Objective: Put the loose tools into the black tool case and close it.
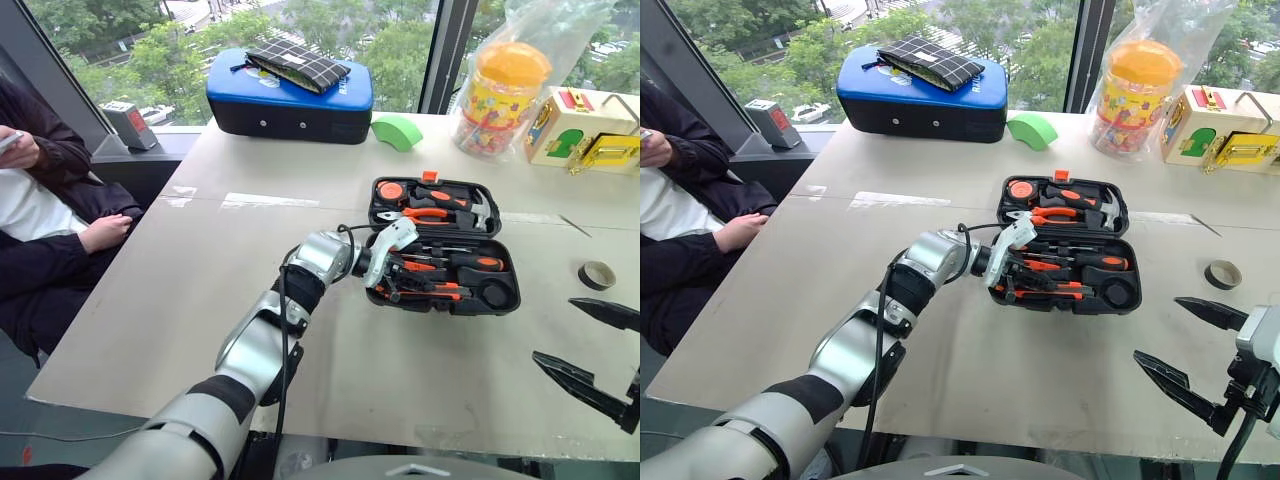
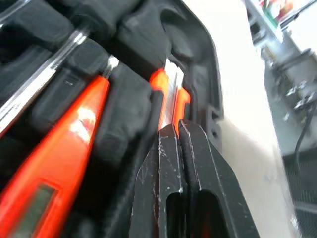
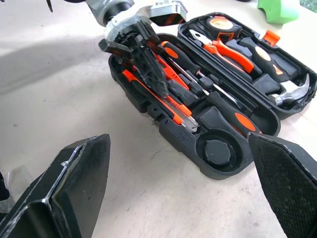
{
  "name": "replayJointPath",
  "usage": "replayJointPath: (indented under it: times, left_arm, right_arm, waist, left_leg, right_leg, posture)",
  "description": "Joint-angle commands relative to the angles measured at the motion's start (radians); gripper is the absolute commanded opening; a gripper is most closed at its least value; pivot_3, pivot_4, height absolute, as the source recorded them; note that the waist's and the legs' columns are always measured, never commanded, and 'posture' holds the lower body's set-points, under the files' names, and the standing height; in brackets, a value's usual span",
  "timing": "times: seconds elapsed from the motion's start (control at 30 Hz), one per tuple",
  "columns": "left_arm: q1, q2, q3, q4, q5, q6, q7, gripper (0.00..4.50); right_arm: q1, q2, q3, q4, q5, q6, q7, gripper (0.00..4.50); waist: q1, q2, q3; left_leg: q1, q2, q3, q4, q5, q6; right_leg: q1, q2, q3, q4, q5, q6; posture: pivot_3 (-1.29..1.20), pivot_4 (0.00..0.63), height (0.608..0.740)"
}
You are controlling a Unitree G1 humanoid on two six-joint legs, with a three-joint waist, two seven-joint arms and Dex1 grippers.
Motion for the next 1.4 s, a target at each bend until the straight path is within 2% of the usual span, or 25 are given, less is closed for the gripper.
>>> replayJointPath:
  times: [0.03, 0.1, 0.17, 0.23, 0.37, 0.5, 0.6, 0.67, 0.73, 0.77, 0.8, 0.87, 1.0, 1.17, 1.2, 1.23, 1.27, 1.37, 1.4]
  left_arm:
    - [-0.001, 0.006, 0.035, 0.074, 0.024, 0.016, 0.103, 0.09]
    - [0.014, -0.005, 0.028, 0.046, 0.026, -0.003, 0.096, 0.09]
    - [0.038, -0.019, 0.131, -0.101, -0.102, 0.028, 0.042, 0.09]
    - [0.086, -0.003, 0.169, -0.286, -0.180, 0.028, -0.009, 0.09]
    - [0.213, 0.073, 0.093, -0.598, -0.178, -0.079, -0.051, 0.09]
    - [0.260, 0.127, 0.079, -0.755, -0.192, -0.177, -0.076, 1.28]
    - [0.278, 0.160, 0.049, -0.810, -0.153, -0.310, -0.085, 2.78]
    - [0.278, 0.173, 0.047, -0.842, -0.176, -0.307, -0.083, 3.68]
    - [0.289, 0.195, 0.031, -0.875, -0.172, -0.343, -0.095, 3.68]
    - [0.295, 0.200, 0.030, -0.889, -0.179, -0.343, -0.090, 3.79]
    - [0.300, 0.203, 0.031, -0.901, -0.188, -0.335, -0.077, 3.79]
    - [0.309, 0.209, 0.032, -0.923, -0.196, -0.325, -0.056, 3.79]
    - [0.348, 0.234, 0.034, -0.968, -0.204, -0.309, -0.019, 3.79]
    - [0.399, 0.271, 0.019, -1.008, -0.201, -0.318, -0.002, 3.79]
    - [0.404, 0.274, 0.018, -1.018, -0.206, -0.314, 0.002, 3.79]
    - [0.405, 0.278, 0.018, -1.029, -0.212, -0.308, 0.002, 3.79]
    - [0.403, 0.281, 0.017, -1.036, -0.217, -0.302, 0.004, 3.79]
    - [0.396, 0.290, 0.017, -1.047, -0.228, -0.292, 0.007, 3.79]
    - [0.393, 0.295, 0.016, -1.052, -0.234, -0.286, 0.006, 3.79]
  right_arm:
    - [0.013, 0.001, -0.044, -0.027, 0.025, -0.004, -0.017, 4.50]
    - [0.020, 0.004, -0.055, -0.018, 0.024, -0.013, -0.010, 4.50]
    - [-0.017, 0.008, -0.047, -0.023, 0.050, 0.013, -0.094, 4.50]
    - [-0.079, 0.012, -0.014, -0.028, 0.002, 0.029, -0.210, 4.50]
    - [-0.204, -0.029, 0.095, 0.019, -0.018, 0.193, -0.429, 4.50]
    - [-0.379, -0.218, 0.238, 0.105, -0.121, 0.447, -0.604, 4.50]
    - [-0.589, -0.293, 0.359, 0.269, -0.108, 0.560, -0.629, 4.50]
    - [-0.738, -0.334, 0.468, 0.427, -0.141, 0.626, -0.637, 4.50]
    - [-0.865, -0.362, 0.584, 0.594, -0.187, 0.648, -0.610, 4.50]
    - [-0.917, -0.364, 0.623, 0.661, -0.200, 0.656, -0.598, 3.96]
    - [-0.961, -0.369, 0.658, 0.719, -0.213, 0.654, -0.577, 3.70]
    - [-1.023, -0.381, 0.722, 0.812, -0.239, 0.653, -0.532, 2.76]
    - [-1.147, -0.386, 0.856, 0.994, -0.320, 0.619, -0.450, 2.76]
    - [-1.244, -0.361, 0.957, 1.158, -0.403, 0.580, -0.373, 2.76]
    - [-1.257, -0.356, 0.969, 1.186, -0.419, 0.572, -0.364, 2.24]
    - [-1.267, -0.354, 0.981, 1.206, -0.429, 0.565, -0.347, 2.00]
    - [-1.275, -0.351, 0.985, 1.221, -0.436, 0.563, -0.334, 1.55]
    - [-1.291, -0.345, 0.996, 1.254, -0.462, 0.551, -0.305, 0.04]
    - [-1.293, -0.344, 0.997, 1.261, -0.471, 0.546, -0.297, 0.04]
  waist:
    - [-0.001, 0.000, 0.000]
    - [0.000, 0.000, 0.000]
    - [0.000, 0.000, 0.000]
    - [-0.007, 0.002, 0.002]
    - [-0.012, 0.003, 0.002]
    - [-0.016, 0.007, 0.002]
    - [-0.011, 0.007, 0.002]
    - [-0.013, 0.005, 0.003]
    - [-0.016, 0.007, 0.003]
    - [-0.014, 0.007, 0.003]
    - [-0.014, 0.007, 0.003]
    - [-0.011, 0.008, 0.002]
    - [-0.014, 0.010, 0.002]
    - [-0.021, 0.010, 0.002]
    - [-0.022, 0.010, 0.002]
    - [-0.021, 0.010, 0.002]
    - [-0.021, 0.010, 0.002]
    - [-0.022, 0.010, 0.002]
    - [-0.023, 0.010, 0.002]
  left_leg:
    - [0.000, 0.000, -0.001, 0.000, 0.000, 0.000]
    - [0.000, 0.000, -0.001, -0.001, 0.000, 0.000]
    - [0.000, -0.001, -0.002, -0.001, 0.000, 0.000]
    - [-0.001, 0.000, -0.003, -0.001, 0.000, 0.000]
    - [-0.002, 0.001, -0.004, -0.004, 0.000, -0.001]
    - [-0.001, 0.000, -0.003, -0.007, 0.000, -0.001]
    - [-0.001, -0.003, -0.006, -0.008, 0.000, -0.001]
    - [0.000, -0.004, -0.006, -0.008, 0.000, -0.001]
    - [0.000, -0.005, -0.006, -0.008, 0.001, -0.001]
    - [0.000, -0.006, -0.006, -0.008, 0.000, 0.000]
    - [-0.001, -0.006, -0.007, -0.008, 0.000, 0.000]
    - [-0.002, -0.006, -0.007, -0.008, 0.000, 0.000]
    - [-0.002, -0.006, -0.008, -0.011, 0.000, 0.000]
    - [-0.002, -0.006, -0.008, -0.013, 0.000, 0.000]
    - [-0.002, -0.006, -0.008, -0.013, 0.000, 0.000]
    - [-0.002, -0.006, -0.008, -0.013, 0.000, 0.000]
    - [-0.002, -0.006, -0.008, -0.013, 0.000, 0.000]
    - [-0.001, -0.006, -0.008, -0.013, 0.000, 0.000]
    - [-0.001, -0.006, -0.008, -0.013, 0.000, 0.000]
  right_leg:
    - [0.000, 0.000, 0.000, 0.000, 0.000, 0.000]
    - [0.000, 0.000, -0.001, 0.000, 0.001, 0.001]
    - [0.000, 0.000, -0.001, 0.000, 0.001, 0.001]
    - [-0.002, -0.002, -0.001, 0.000, 0.001, 0.001]
    - [-0.004, -0.004, -0.001, -0.001, 0.003, -0.003]
    - [-0.003, -0.003, 0.003, -0.002, 0.003, -0.004]
    - [-0.003, -0.001, 0.002, -0.002, 0.003, -0.004]
    - [-0.002, 0.000, 0.003, -0.002, 0.003, -0.004]
    - [-0.003, 0.000, 0.003, -0.003, 0.003, -0.003]
    - [-0.003, -0.001, 0.003, -0.003, 0.003, -0.003]
    - [-0.003, -0.001, 0.003, -0.004, 0.003, -0.003]
    - [-0.003, 0.000, 0.004, -0.005, 0.002, -0.002]
    - [-0.003, 0.000, 0.007, -0.006, 0.002, 0.000]
    - [-0.003, 0.000, 0.008, -0.007, 0.002, 0.000]
    - [-0.003, 0.000, 0.008, -0.007, 0.002, 0.000]
    - [-0.003, 0.000, 0.008, -0.007, 0.002, 0.000]
    - [-0.003, 0.000, 0.008, -0.007, 0.002, 0.000]
    - [-0.003, 0.000, 0.009, -0.007, 0.002, 0.000]
    - [-0.003, 0.000, 0.009, -0.007, 0.002, 0.000]
  posture:
    - [0.00, 0.150, 0.740]
    - [0.00, 0.150, 0.740]
    - [0.00, 0.150, 0.740]
    - [0.00, 0.150, 0.740]
    - [0.00, 0.150, 0.740]
    - [0.00, 0.150, 0.740]
    - [0.00, 0.150, 0.740]
    - [0.00, 0.150, 0.740]
    - [0.00, 0.150, 0.740]
    - [0.00, 0.150, 0.740]
    - [0.00, 0.150, 0.740]
    - [0.00, 0.150, 0.740]
    - [0.00, 0.150, 0.740]
    - [0.00, 0.150, 0.740]
    - [0.00, 0.150, 0.740]
    - [0.00, 0.150, 0.740]
    - [0.00, 0.150, 0.740]
    - [0.00, 0.150, 0.740]
    - [0.00, 0.150, 0.740]
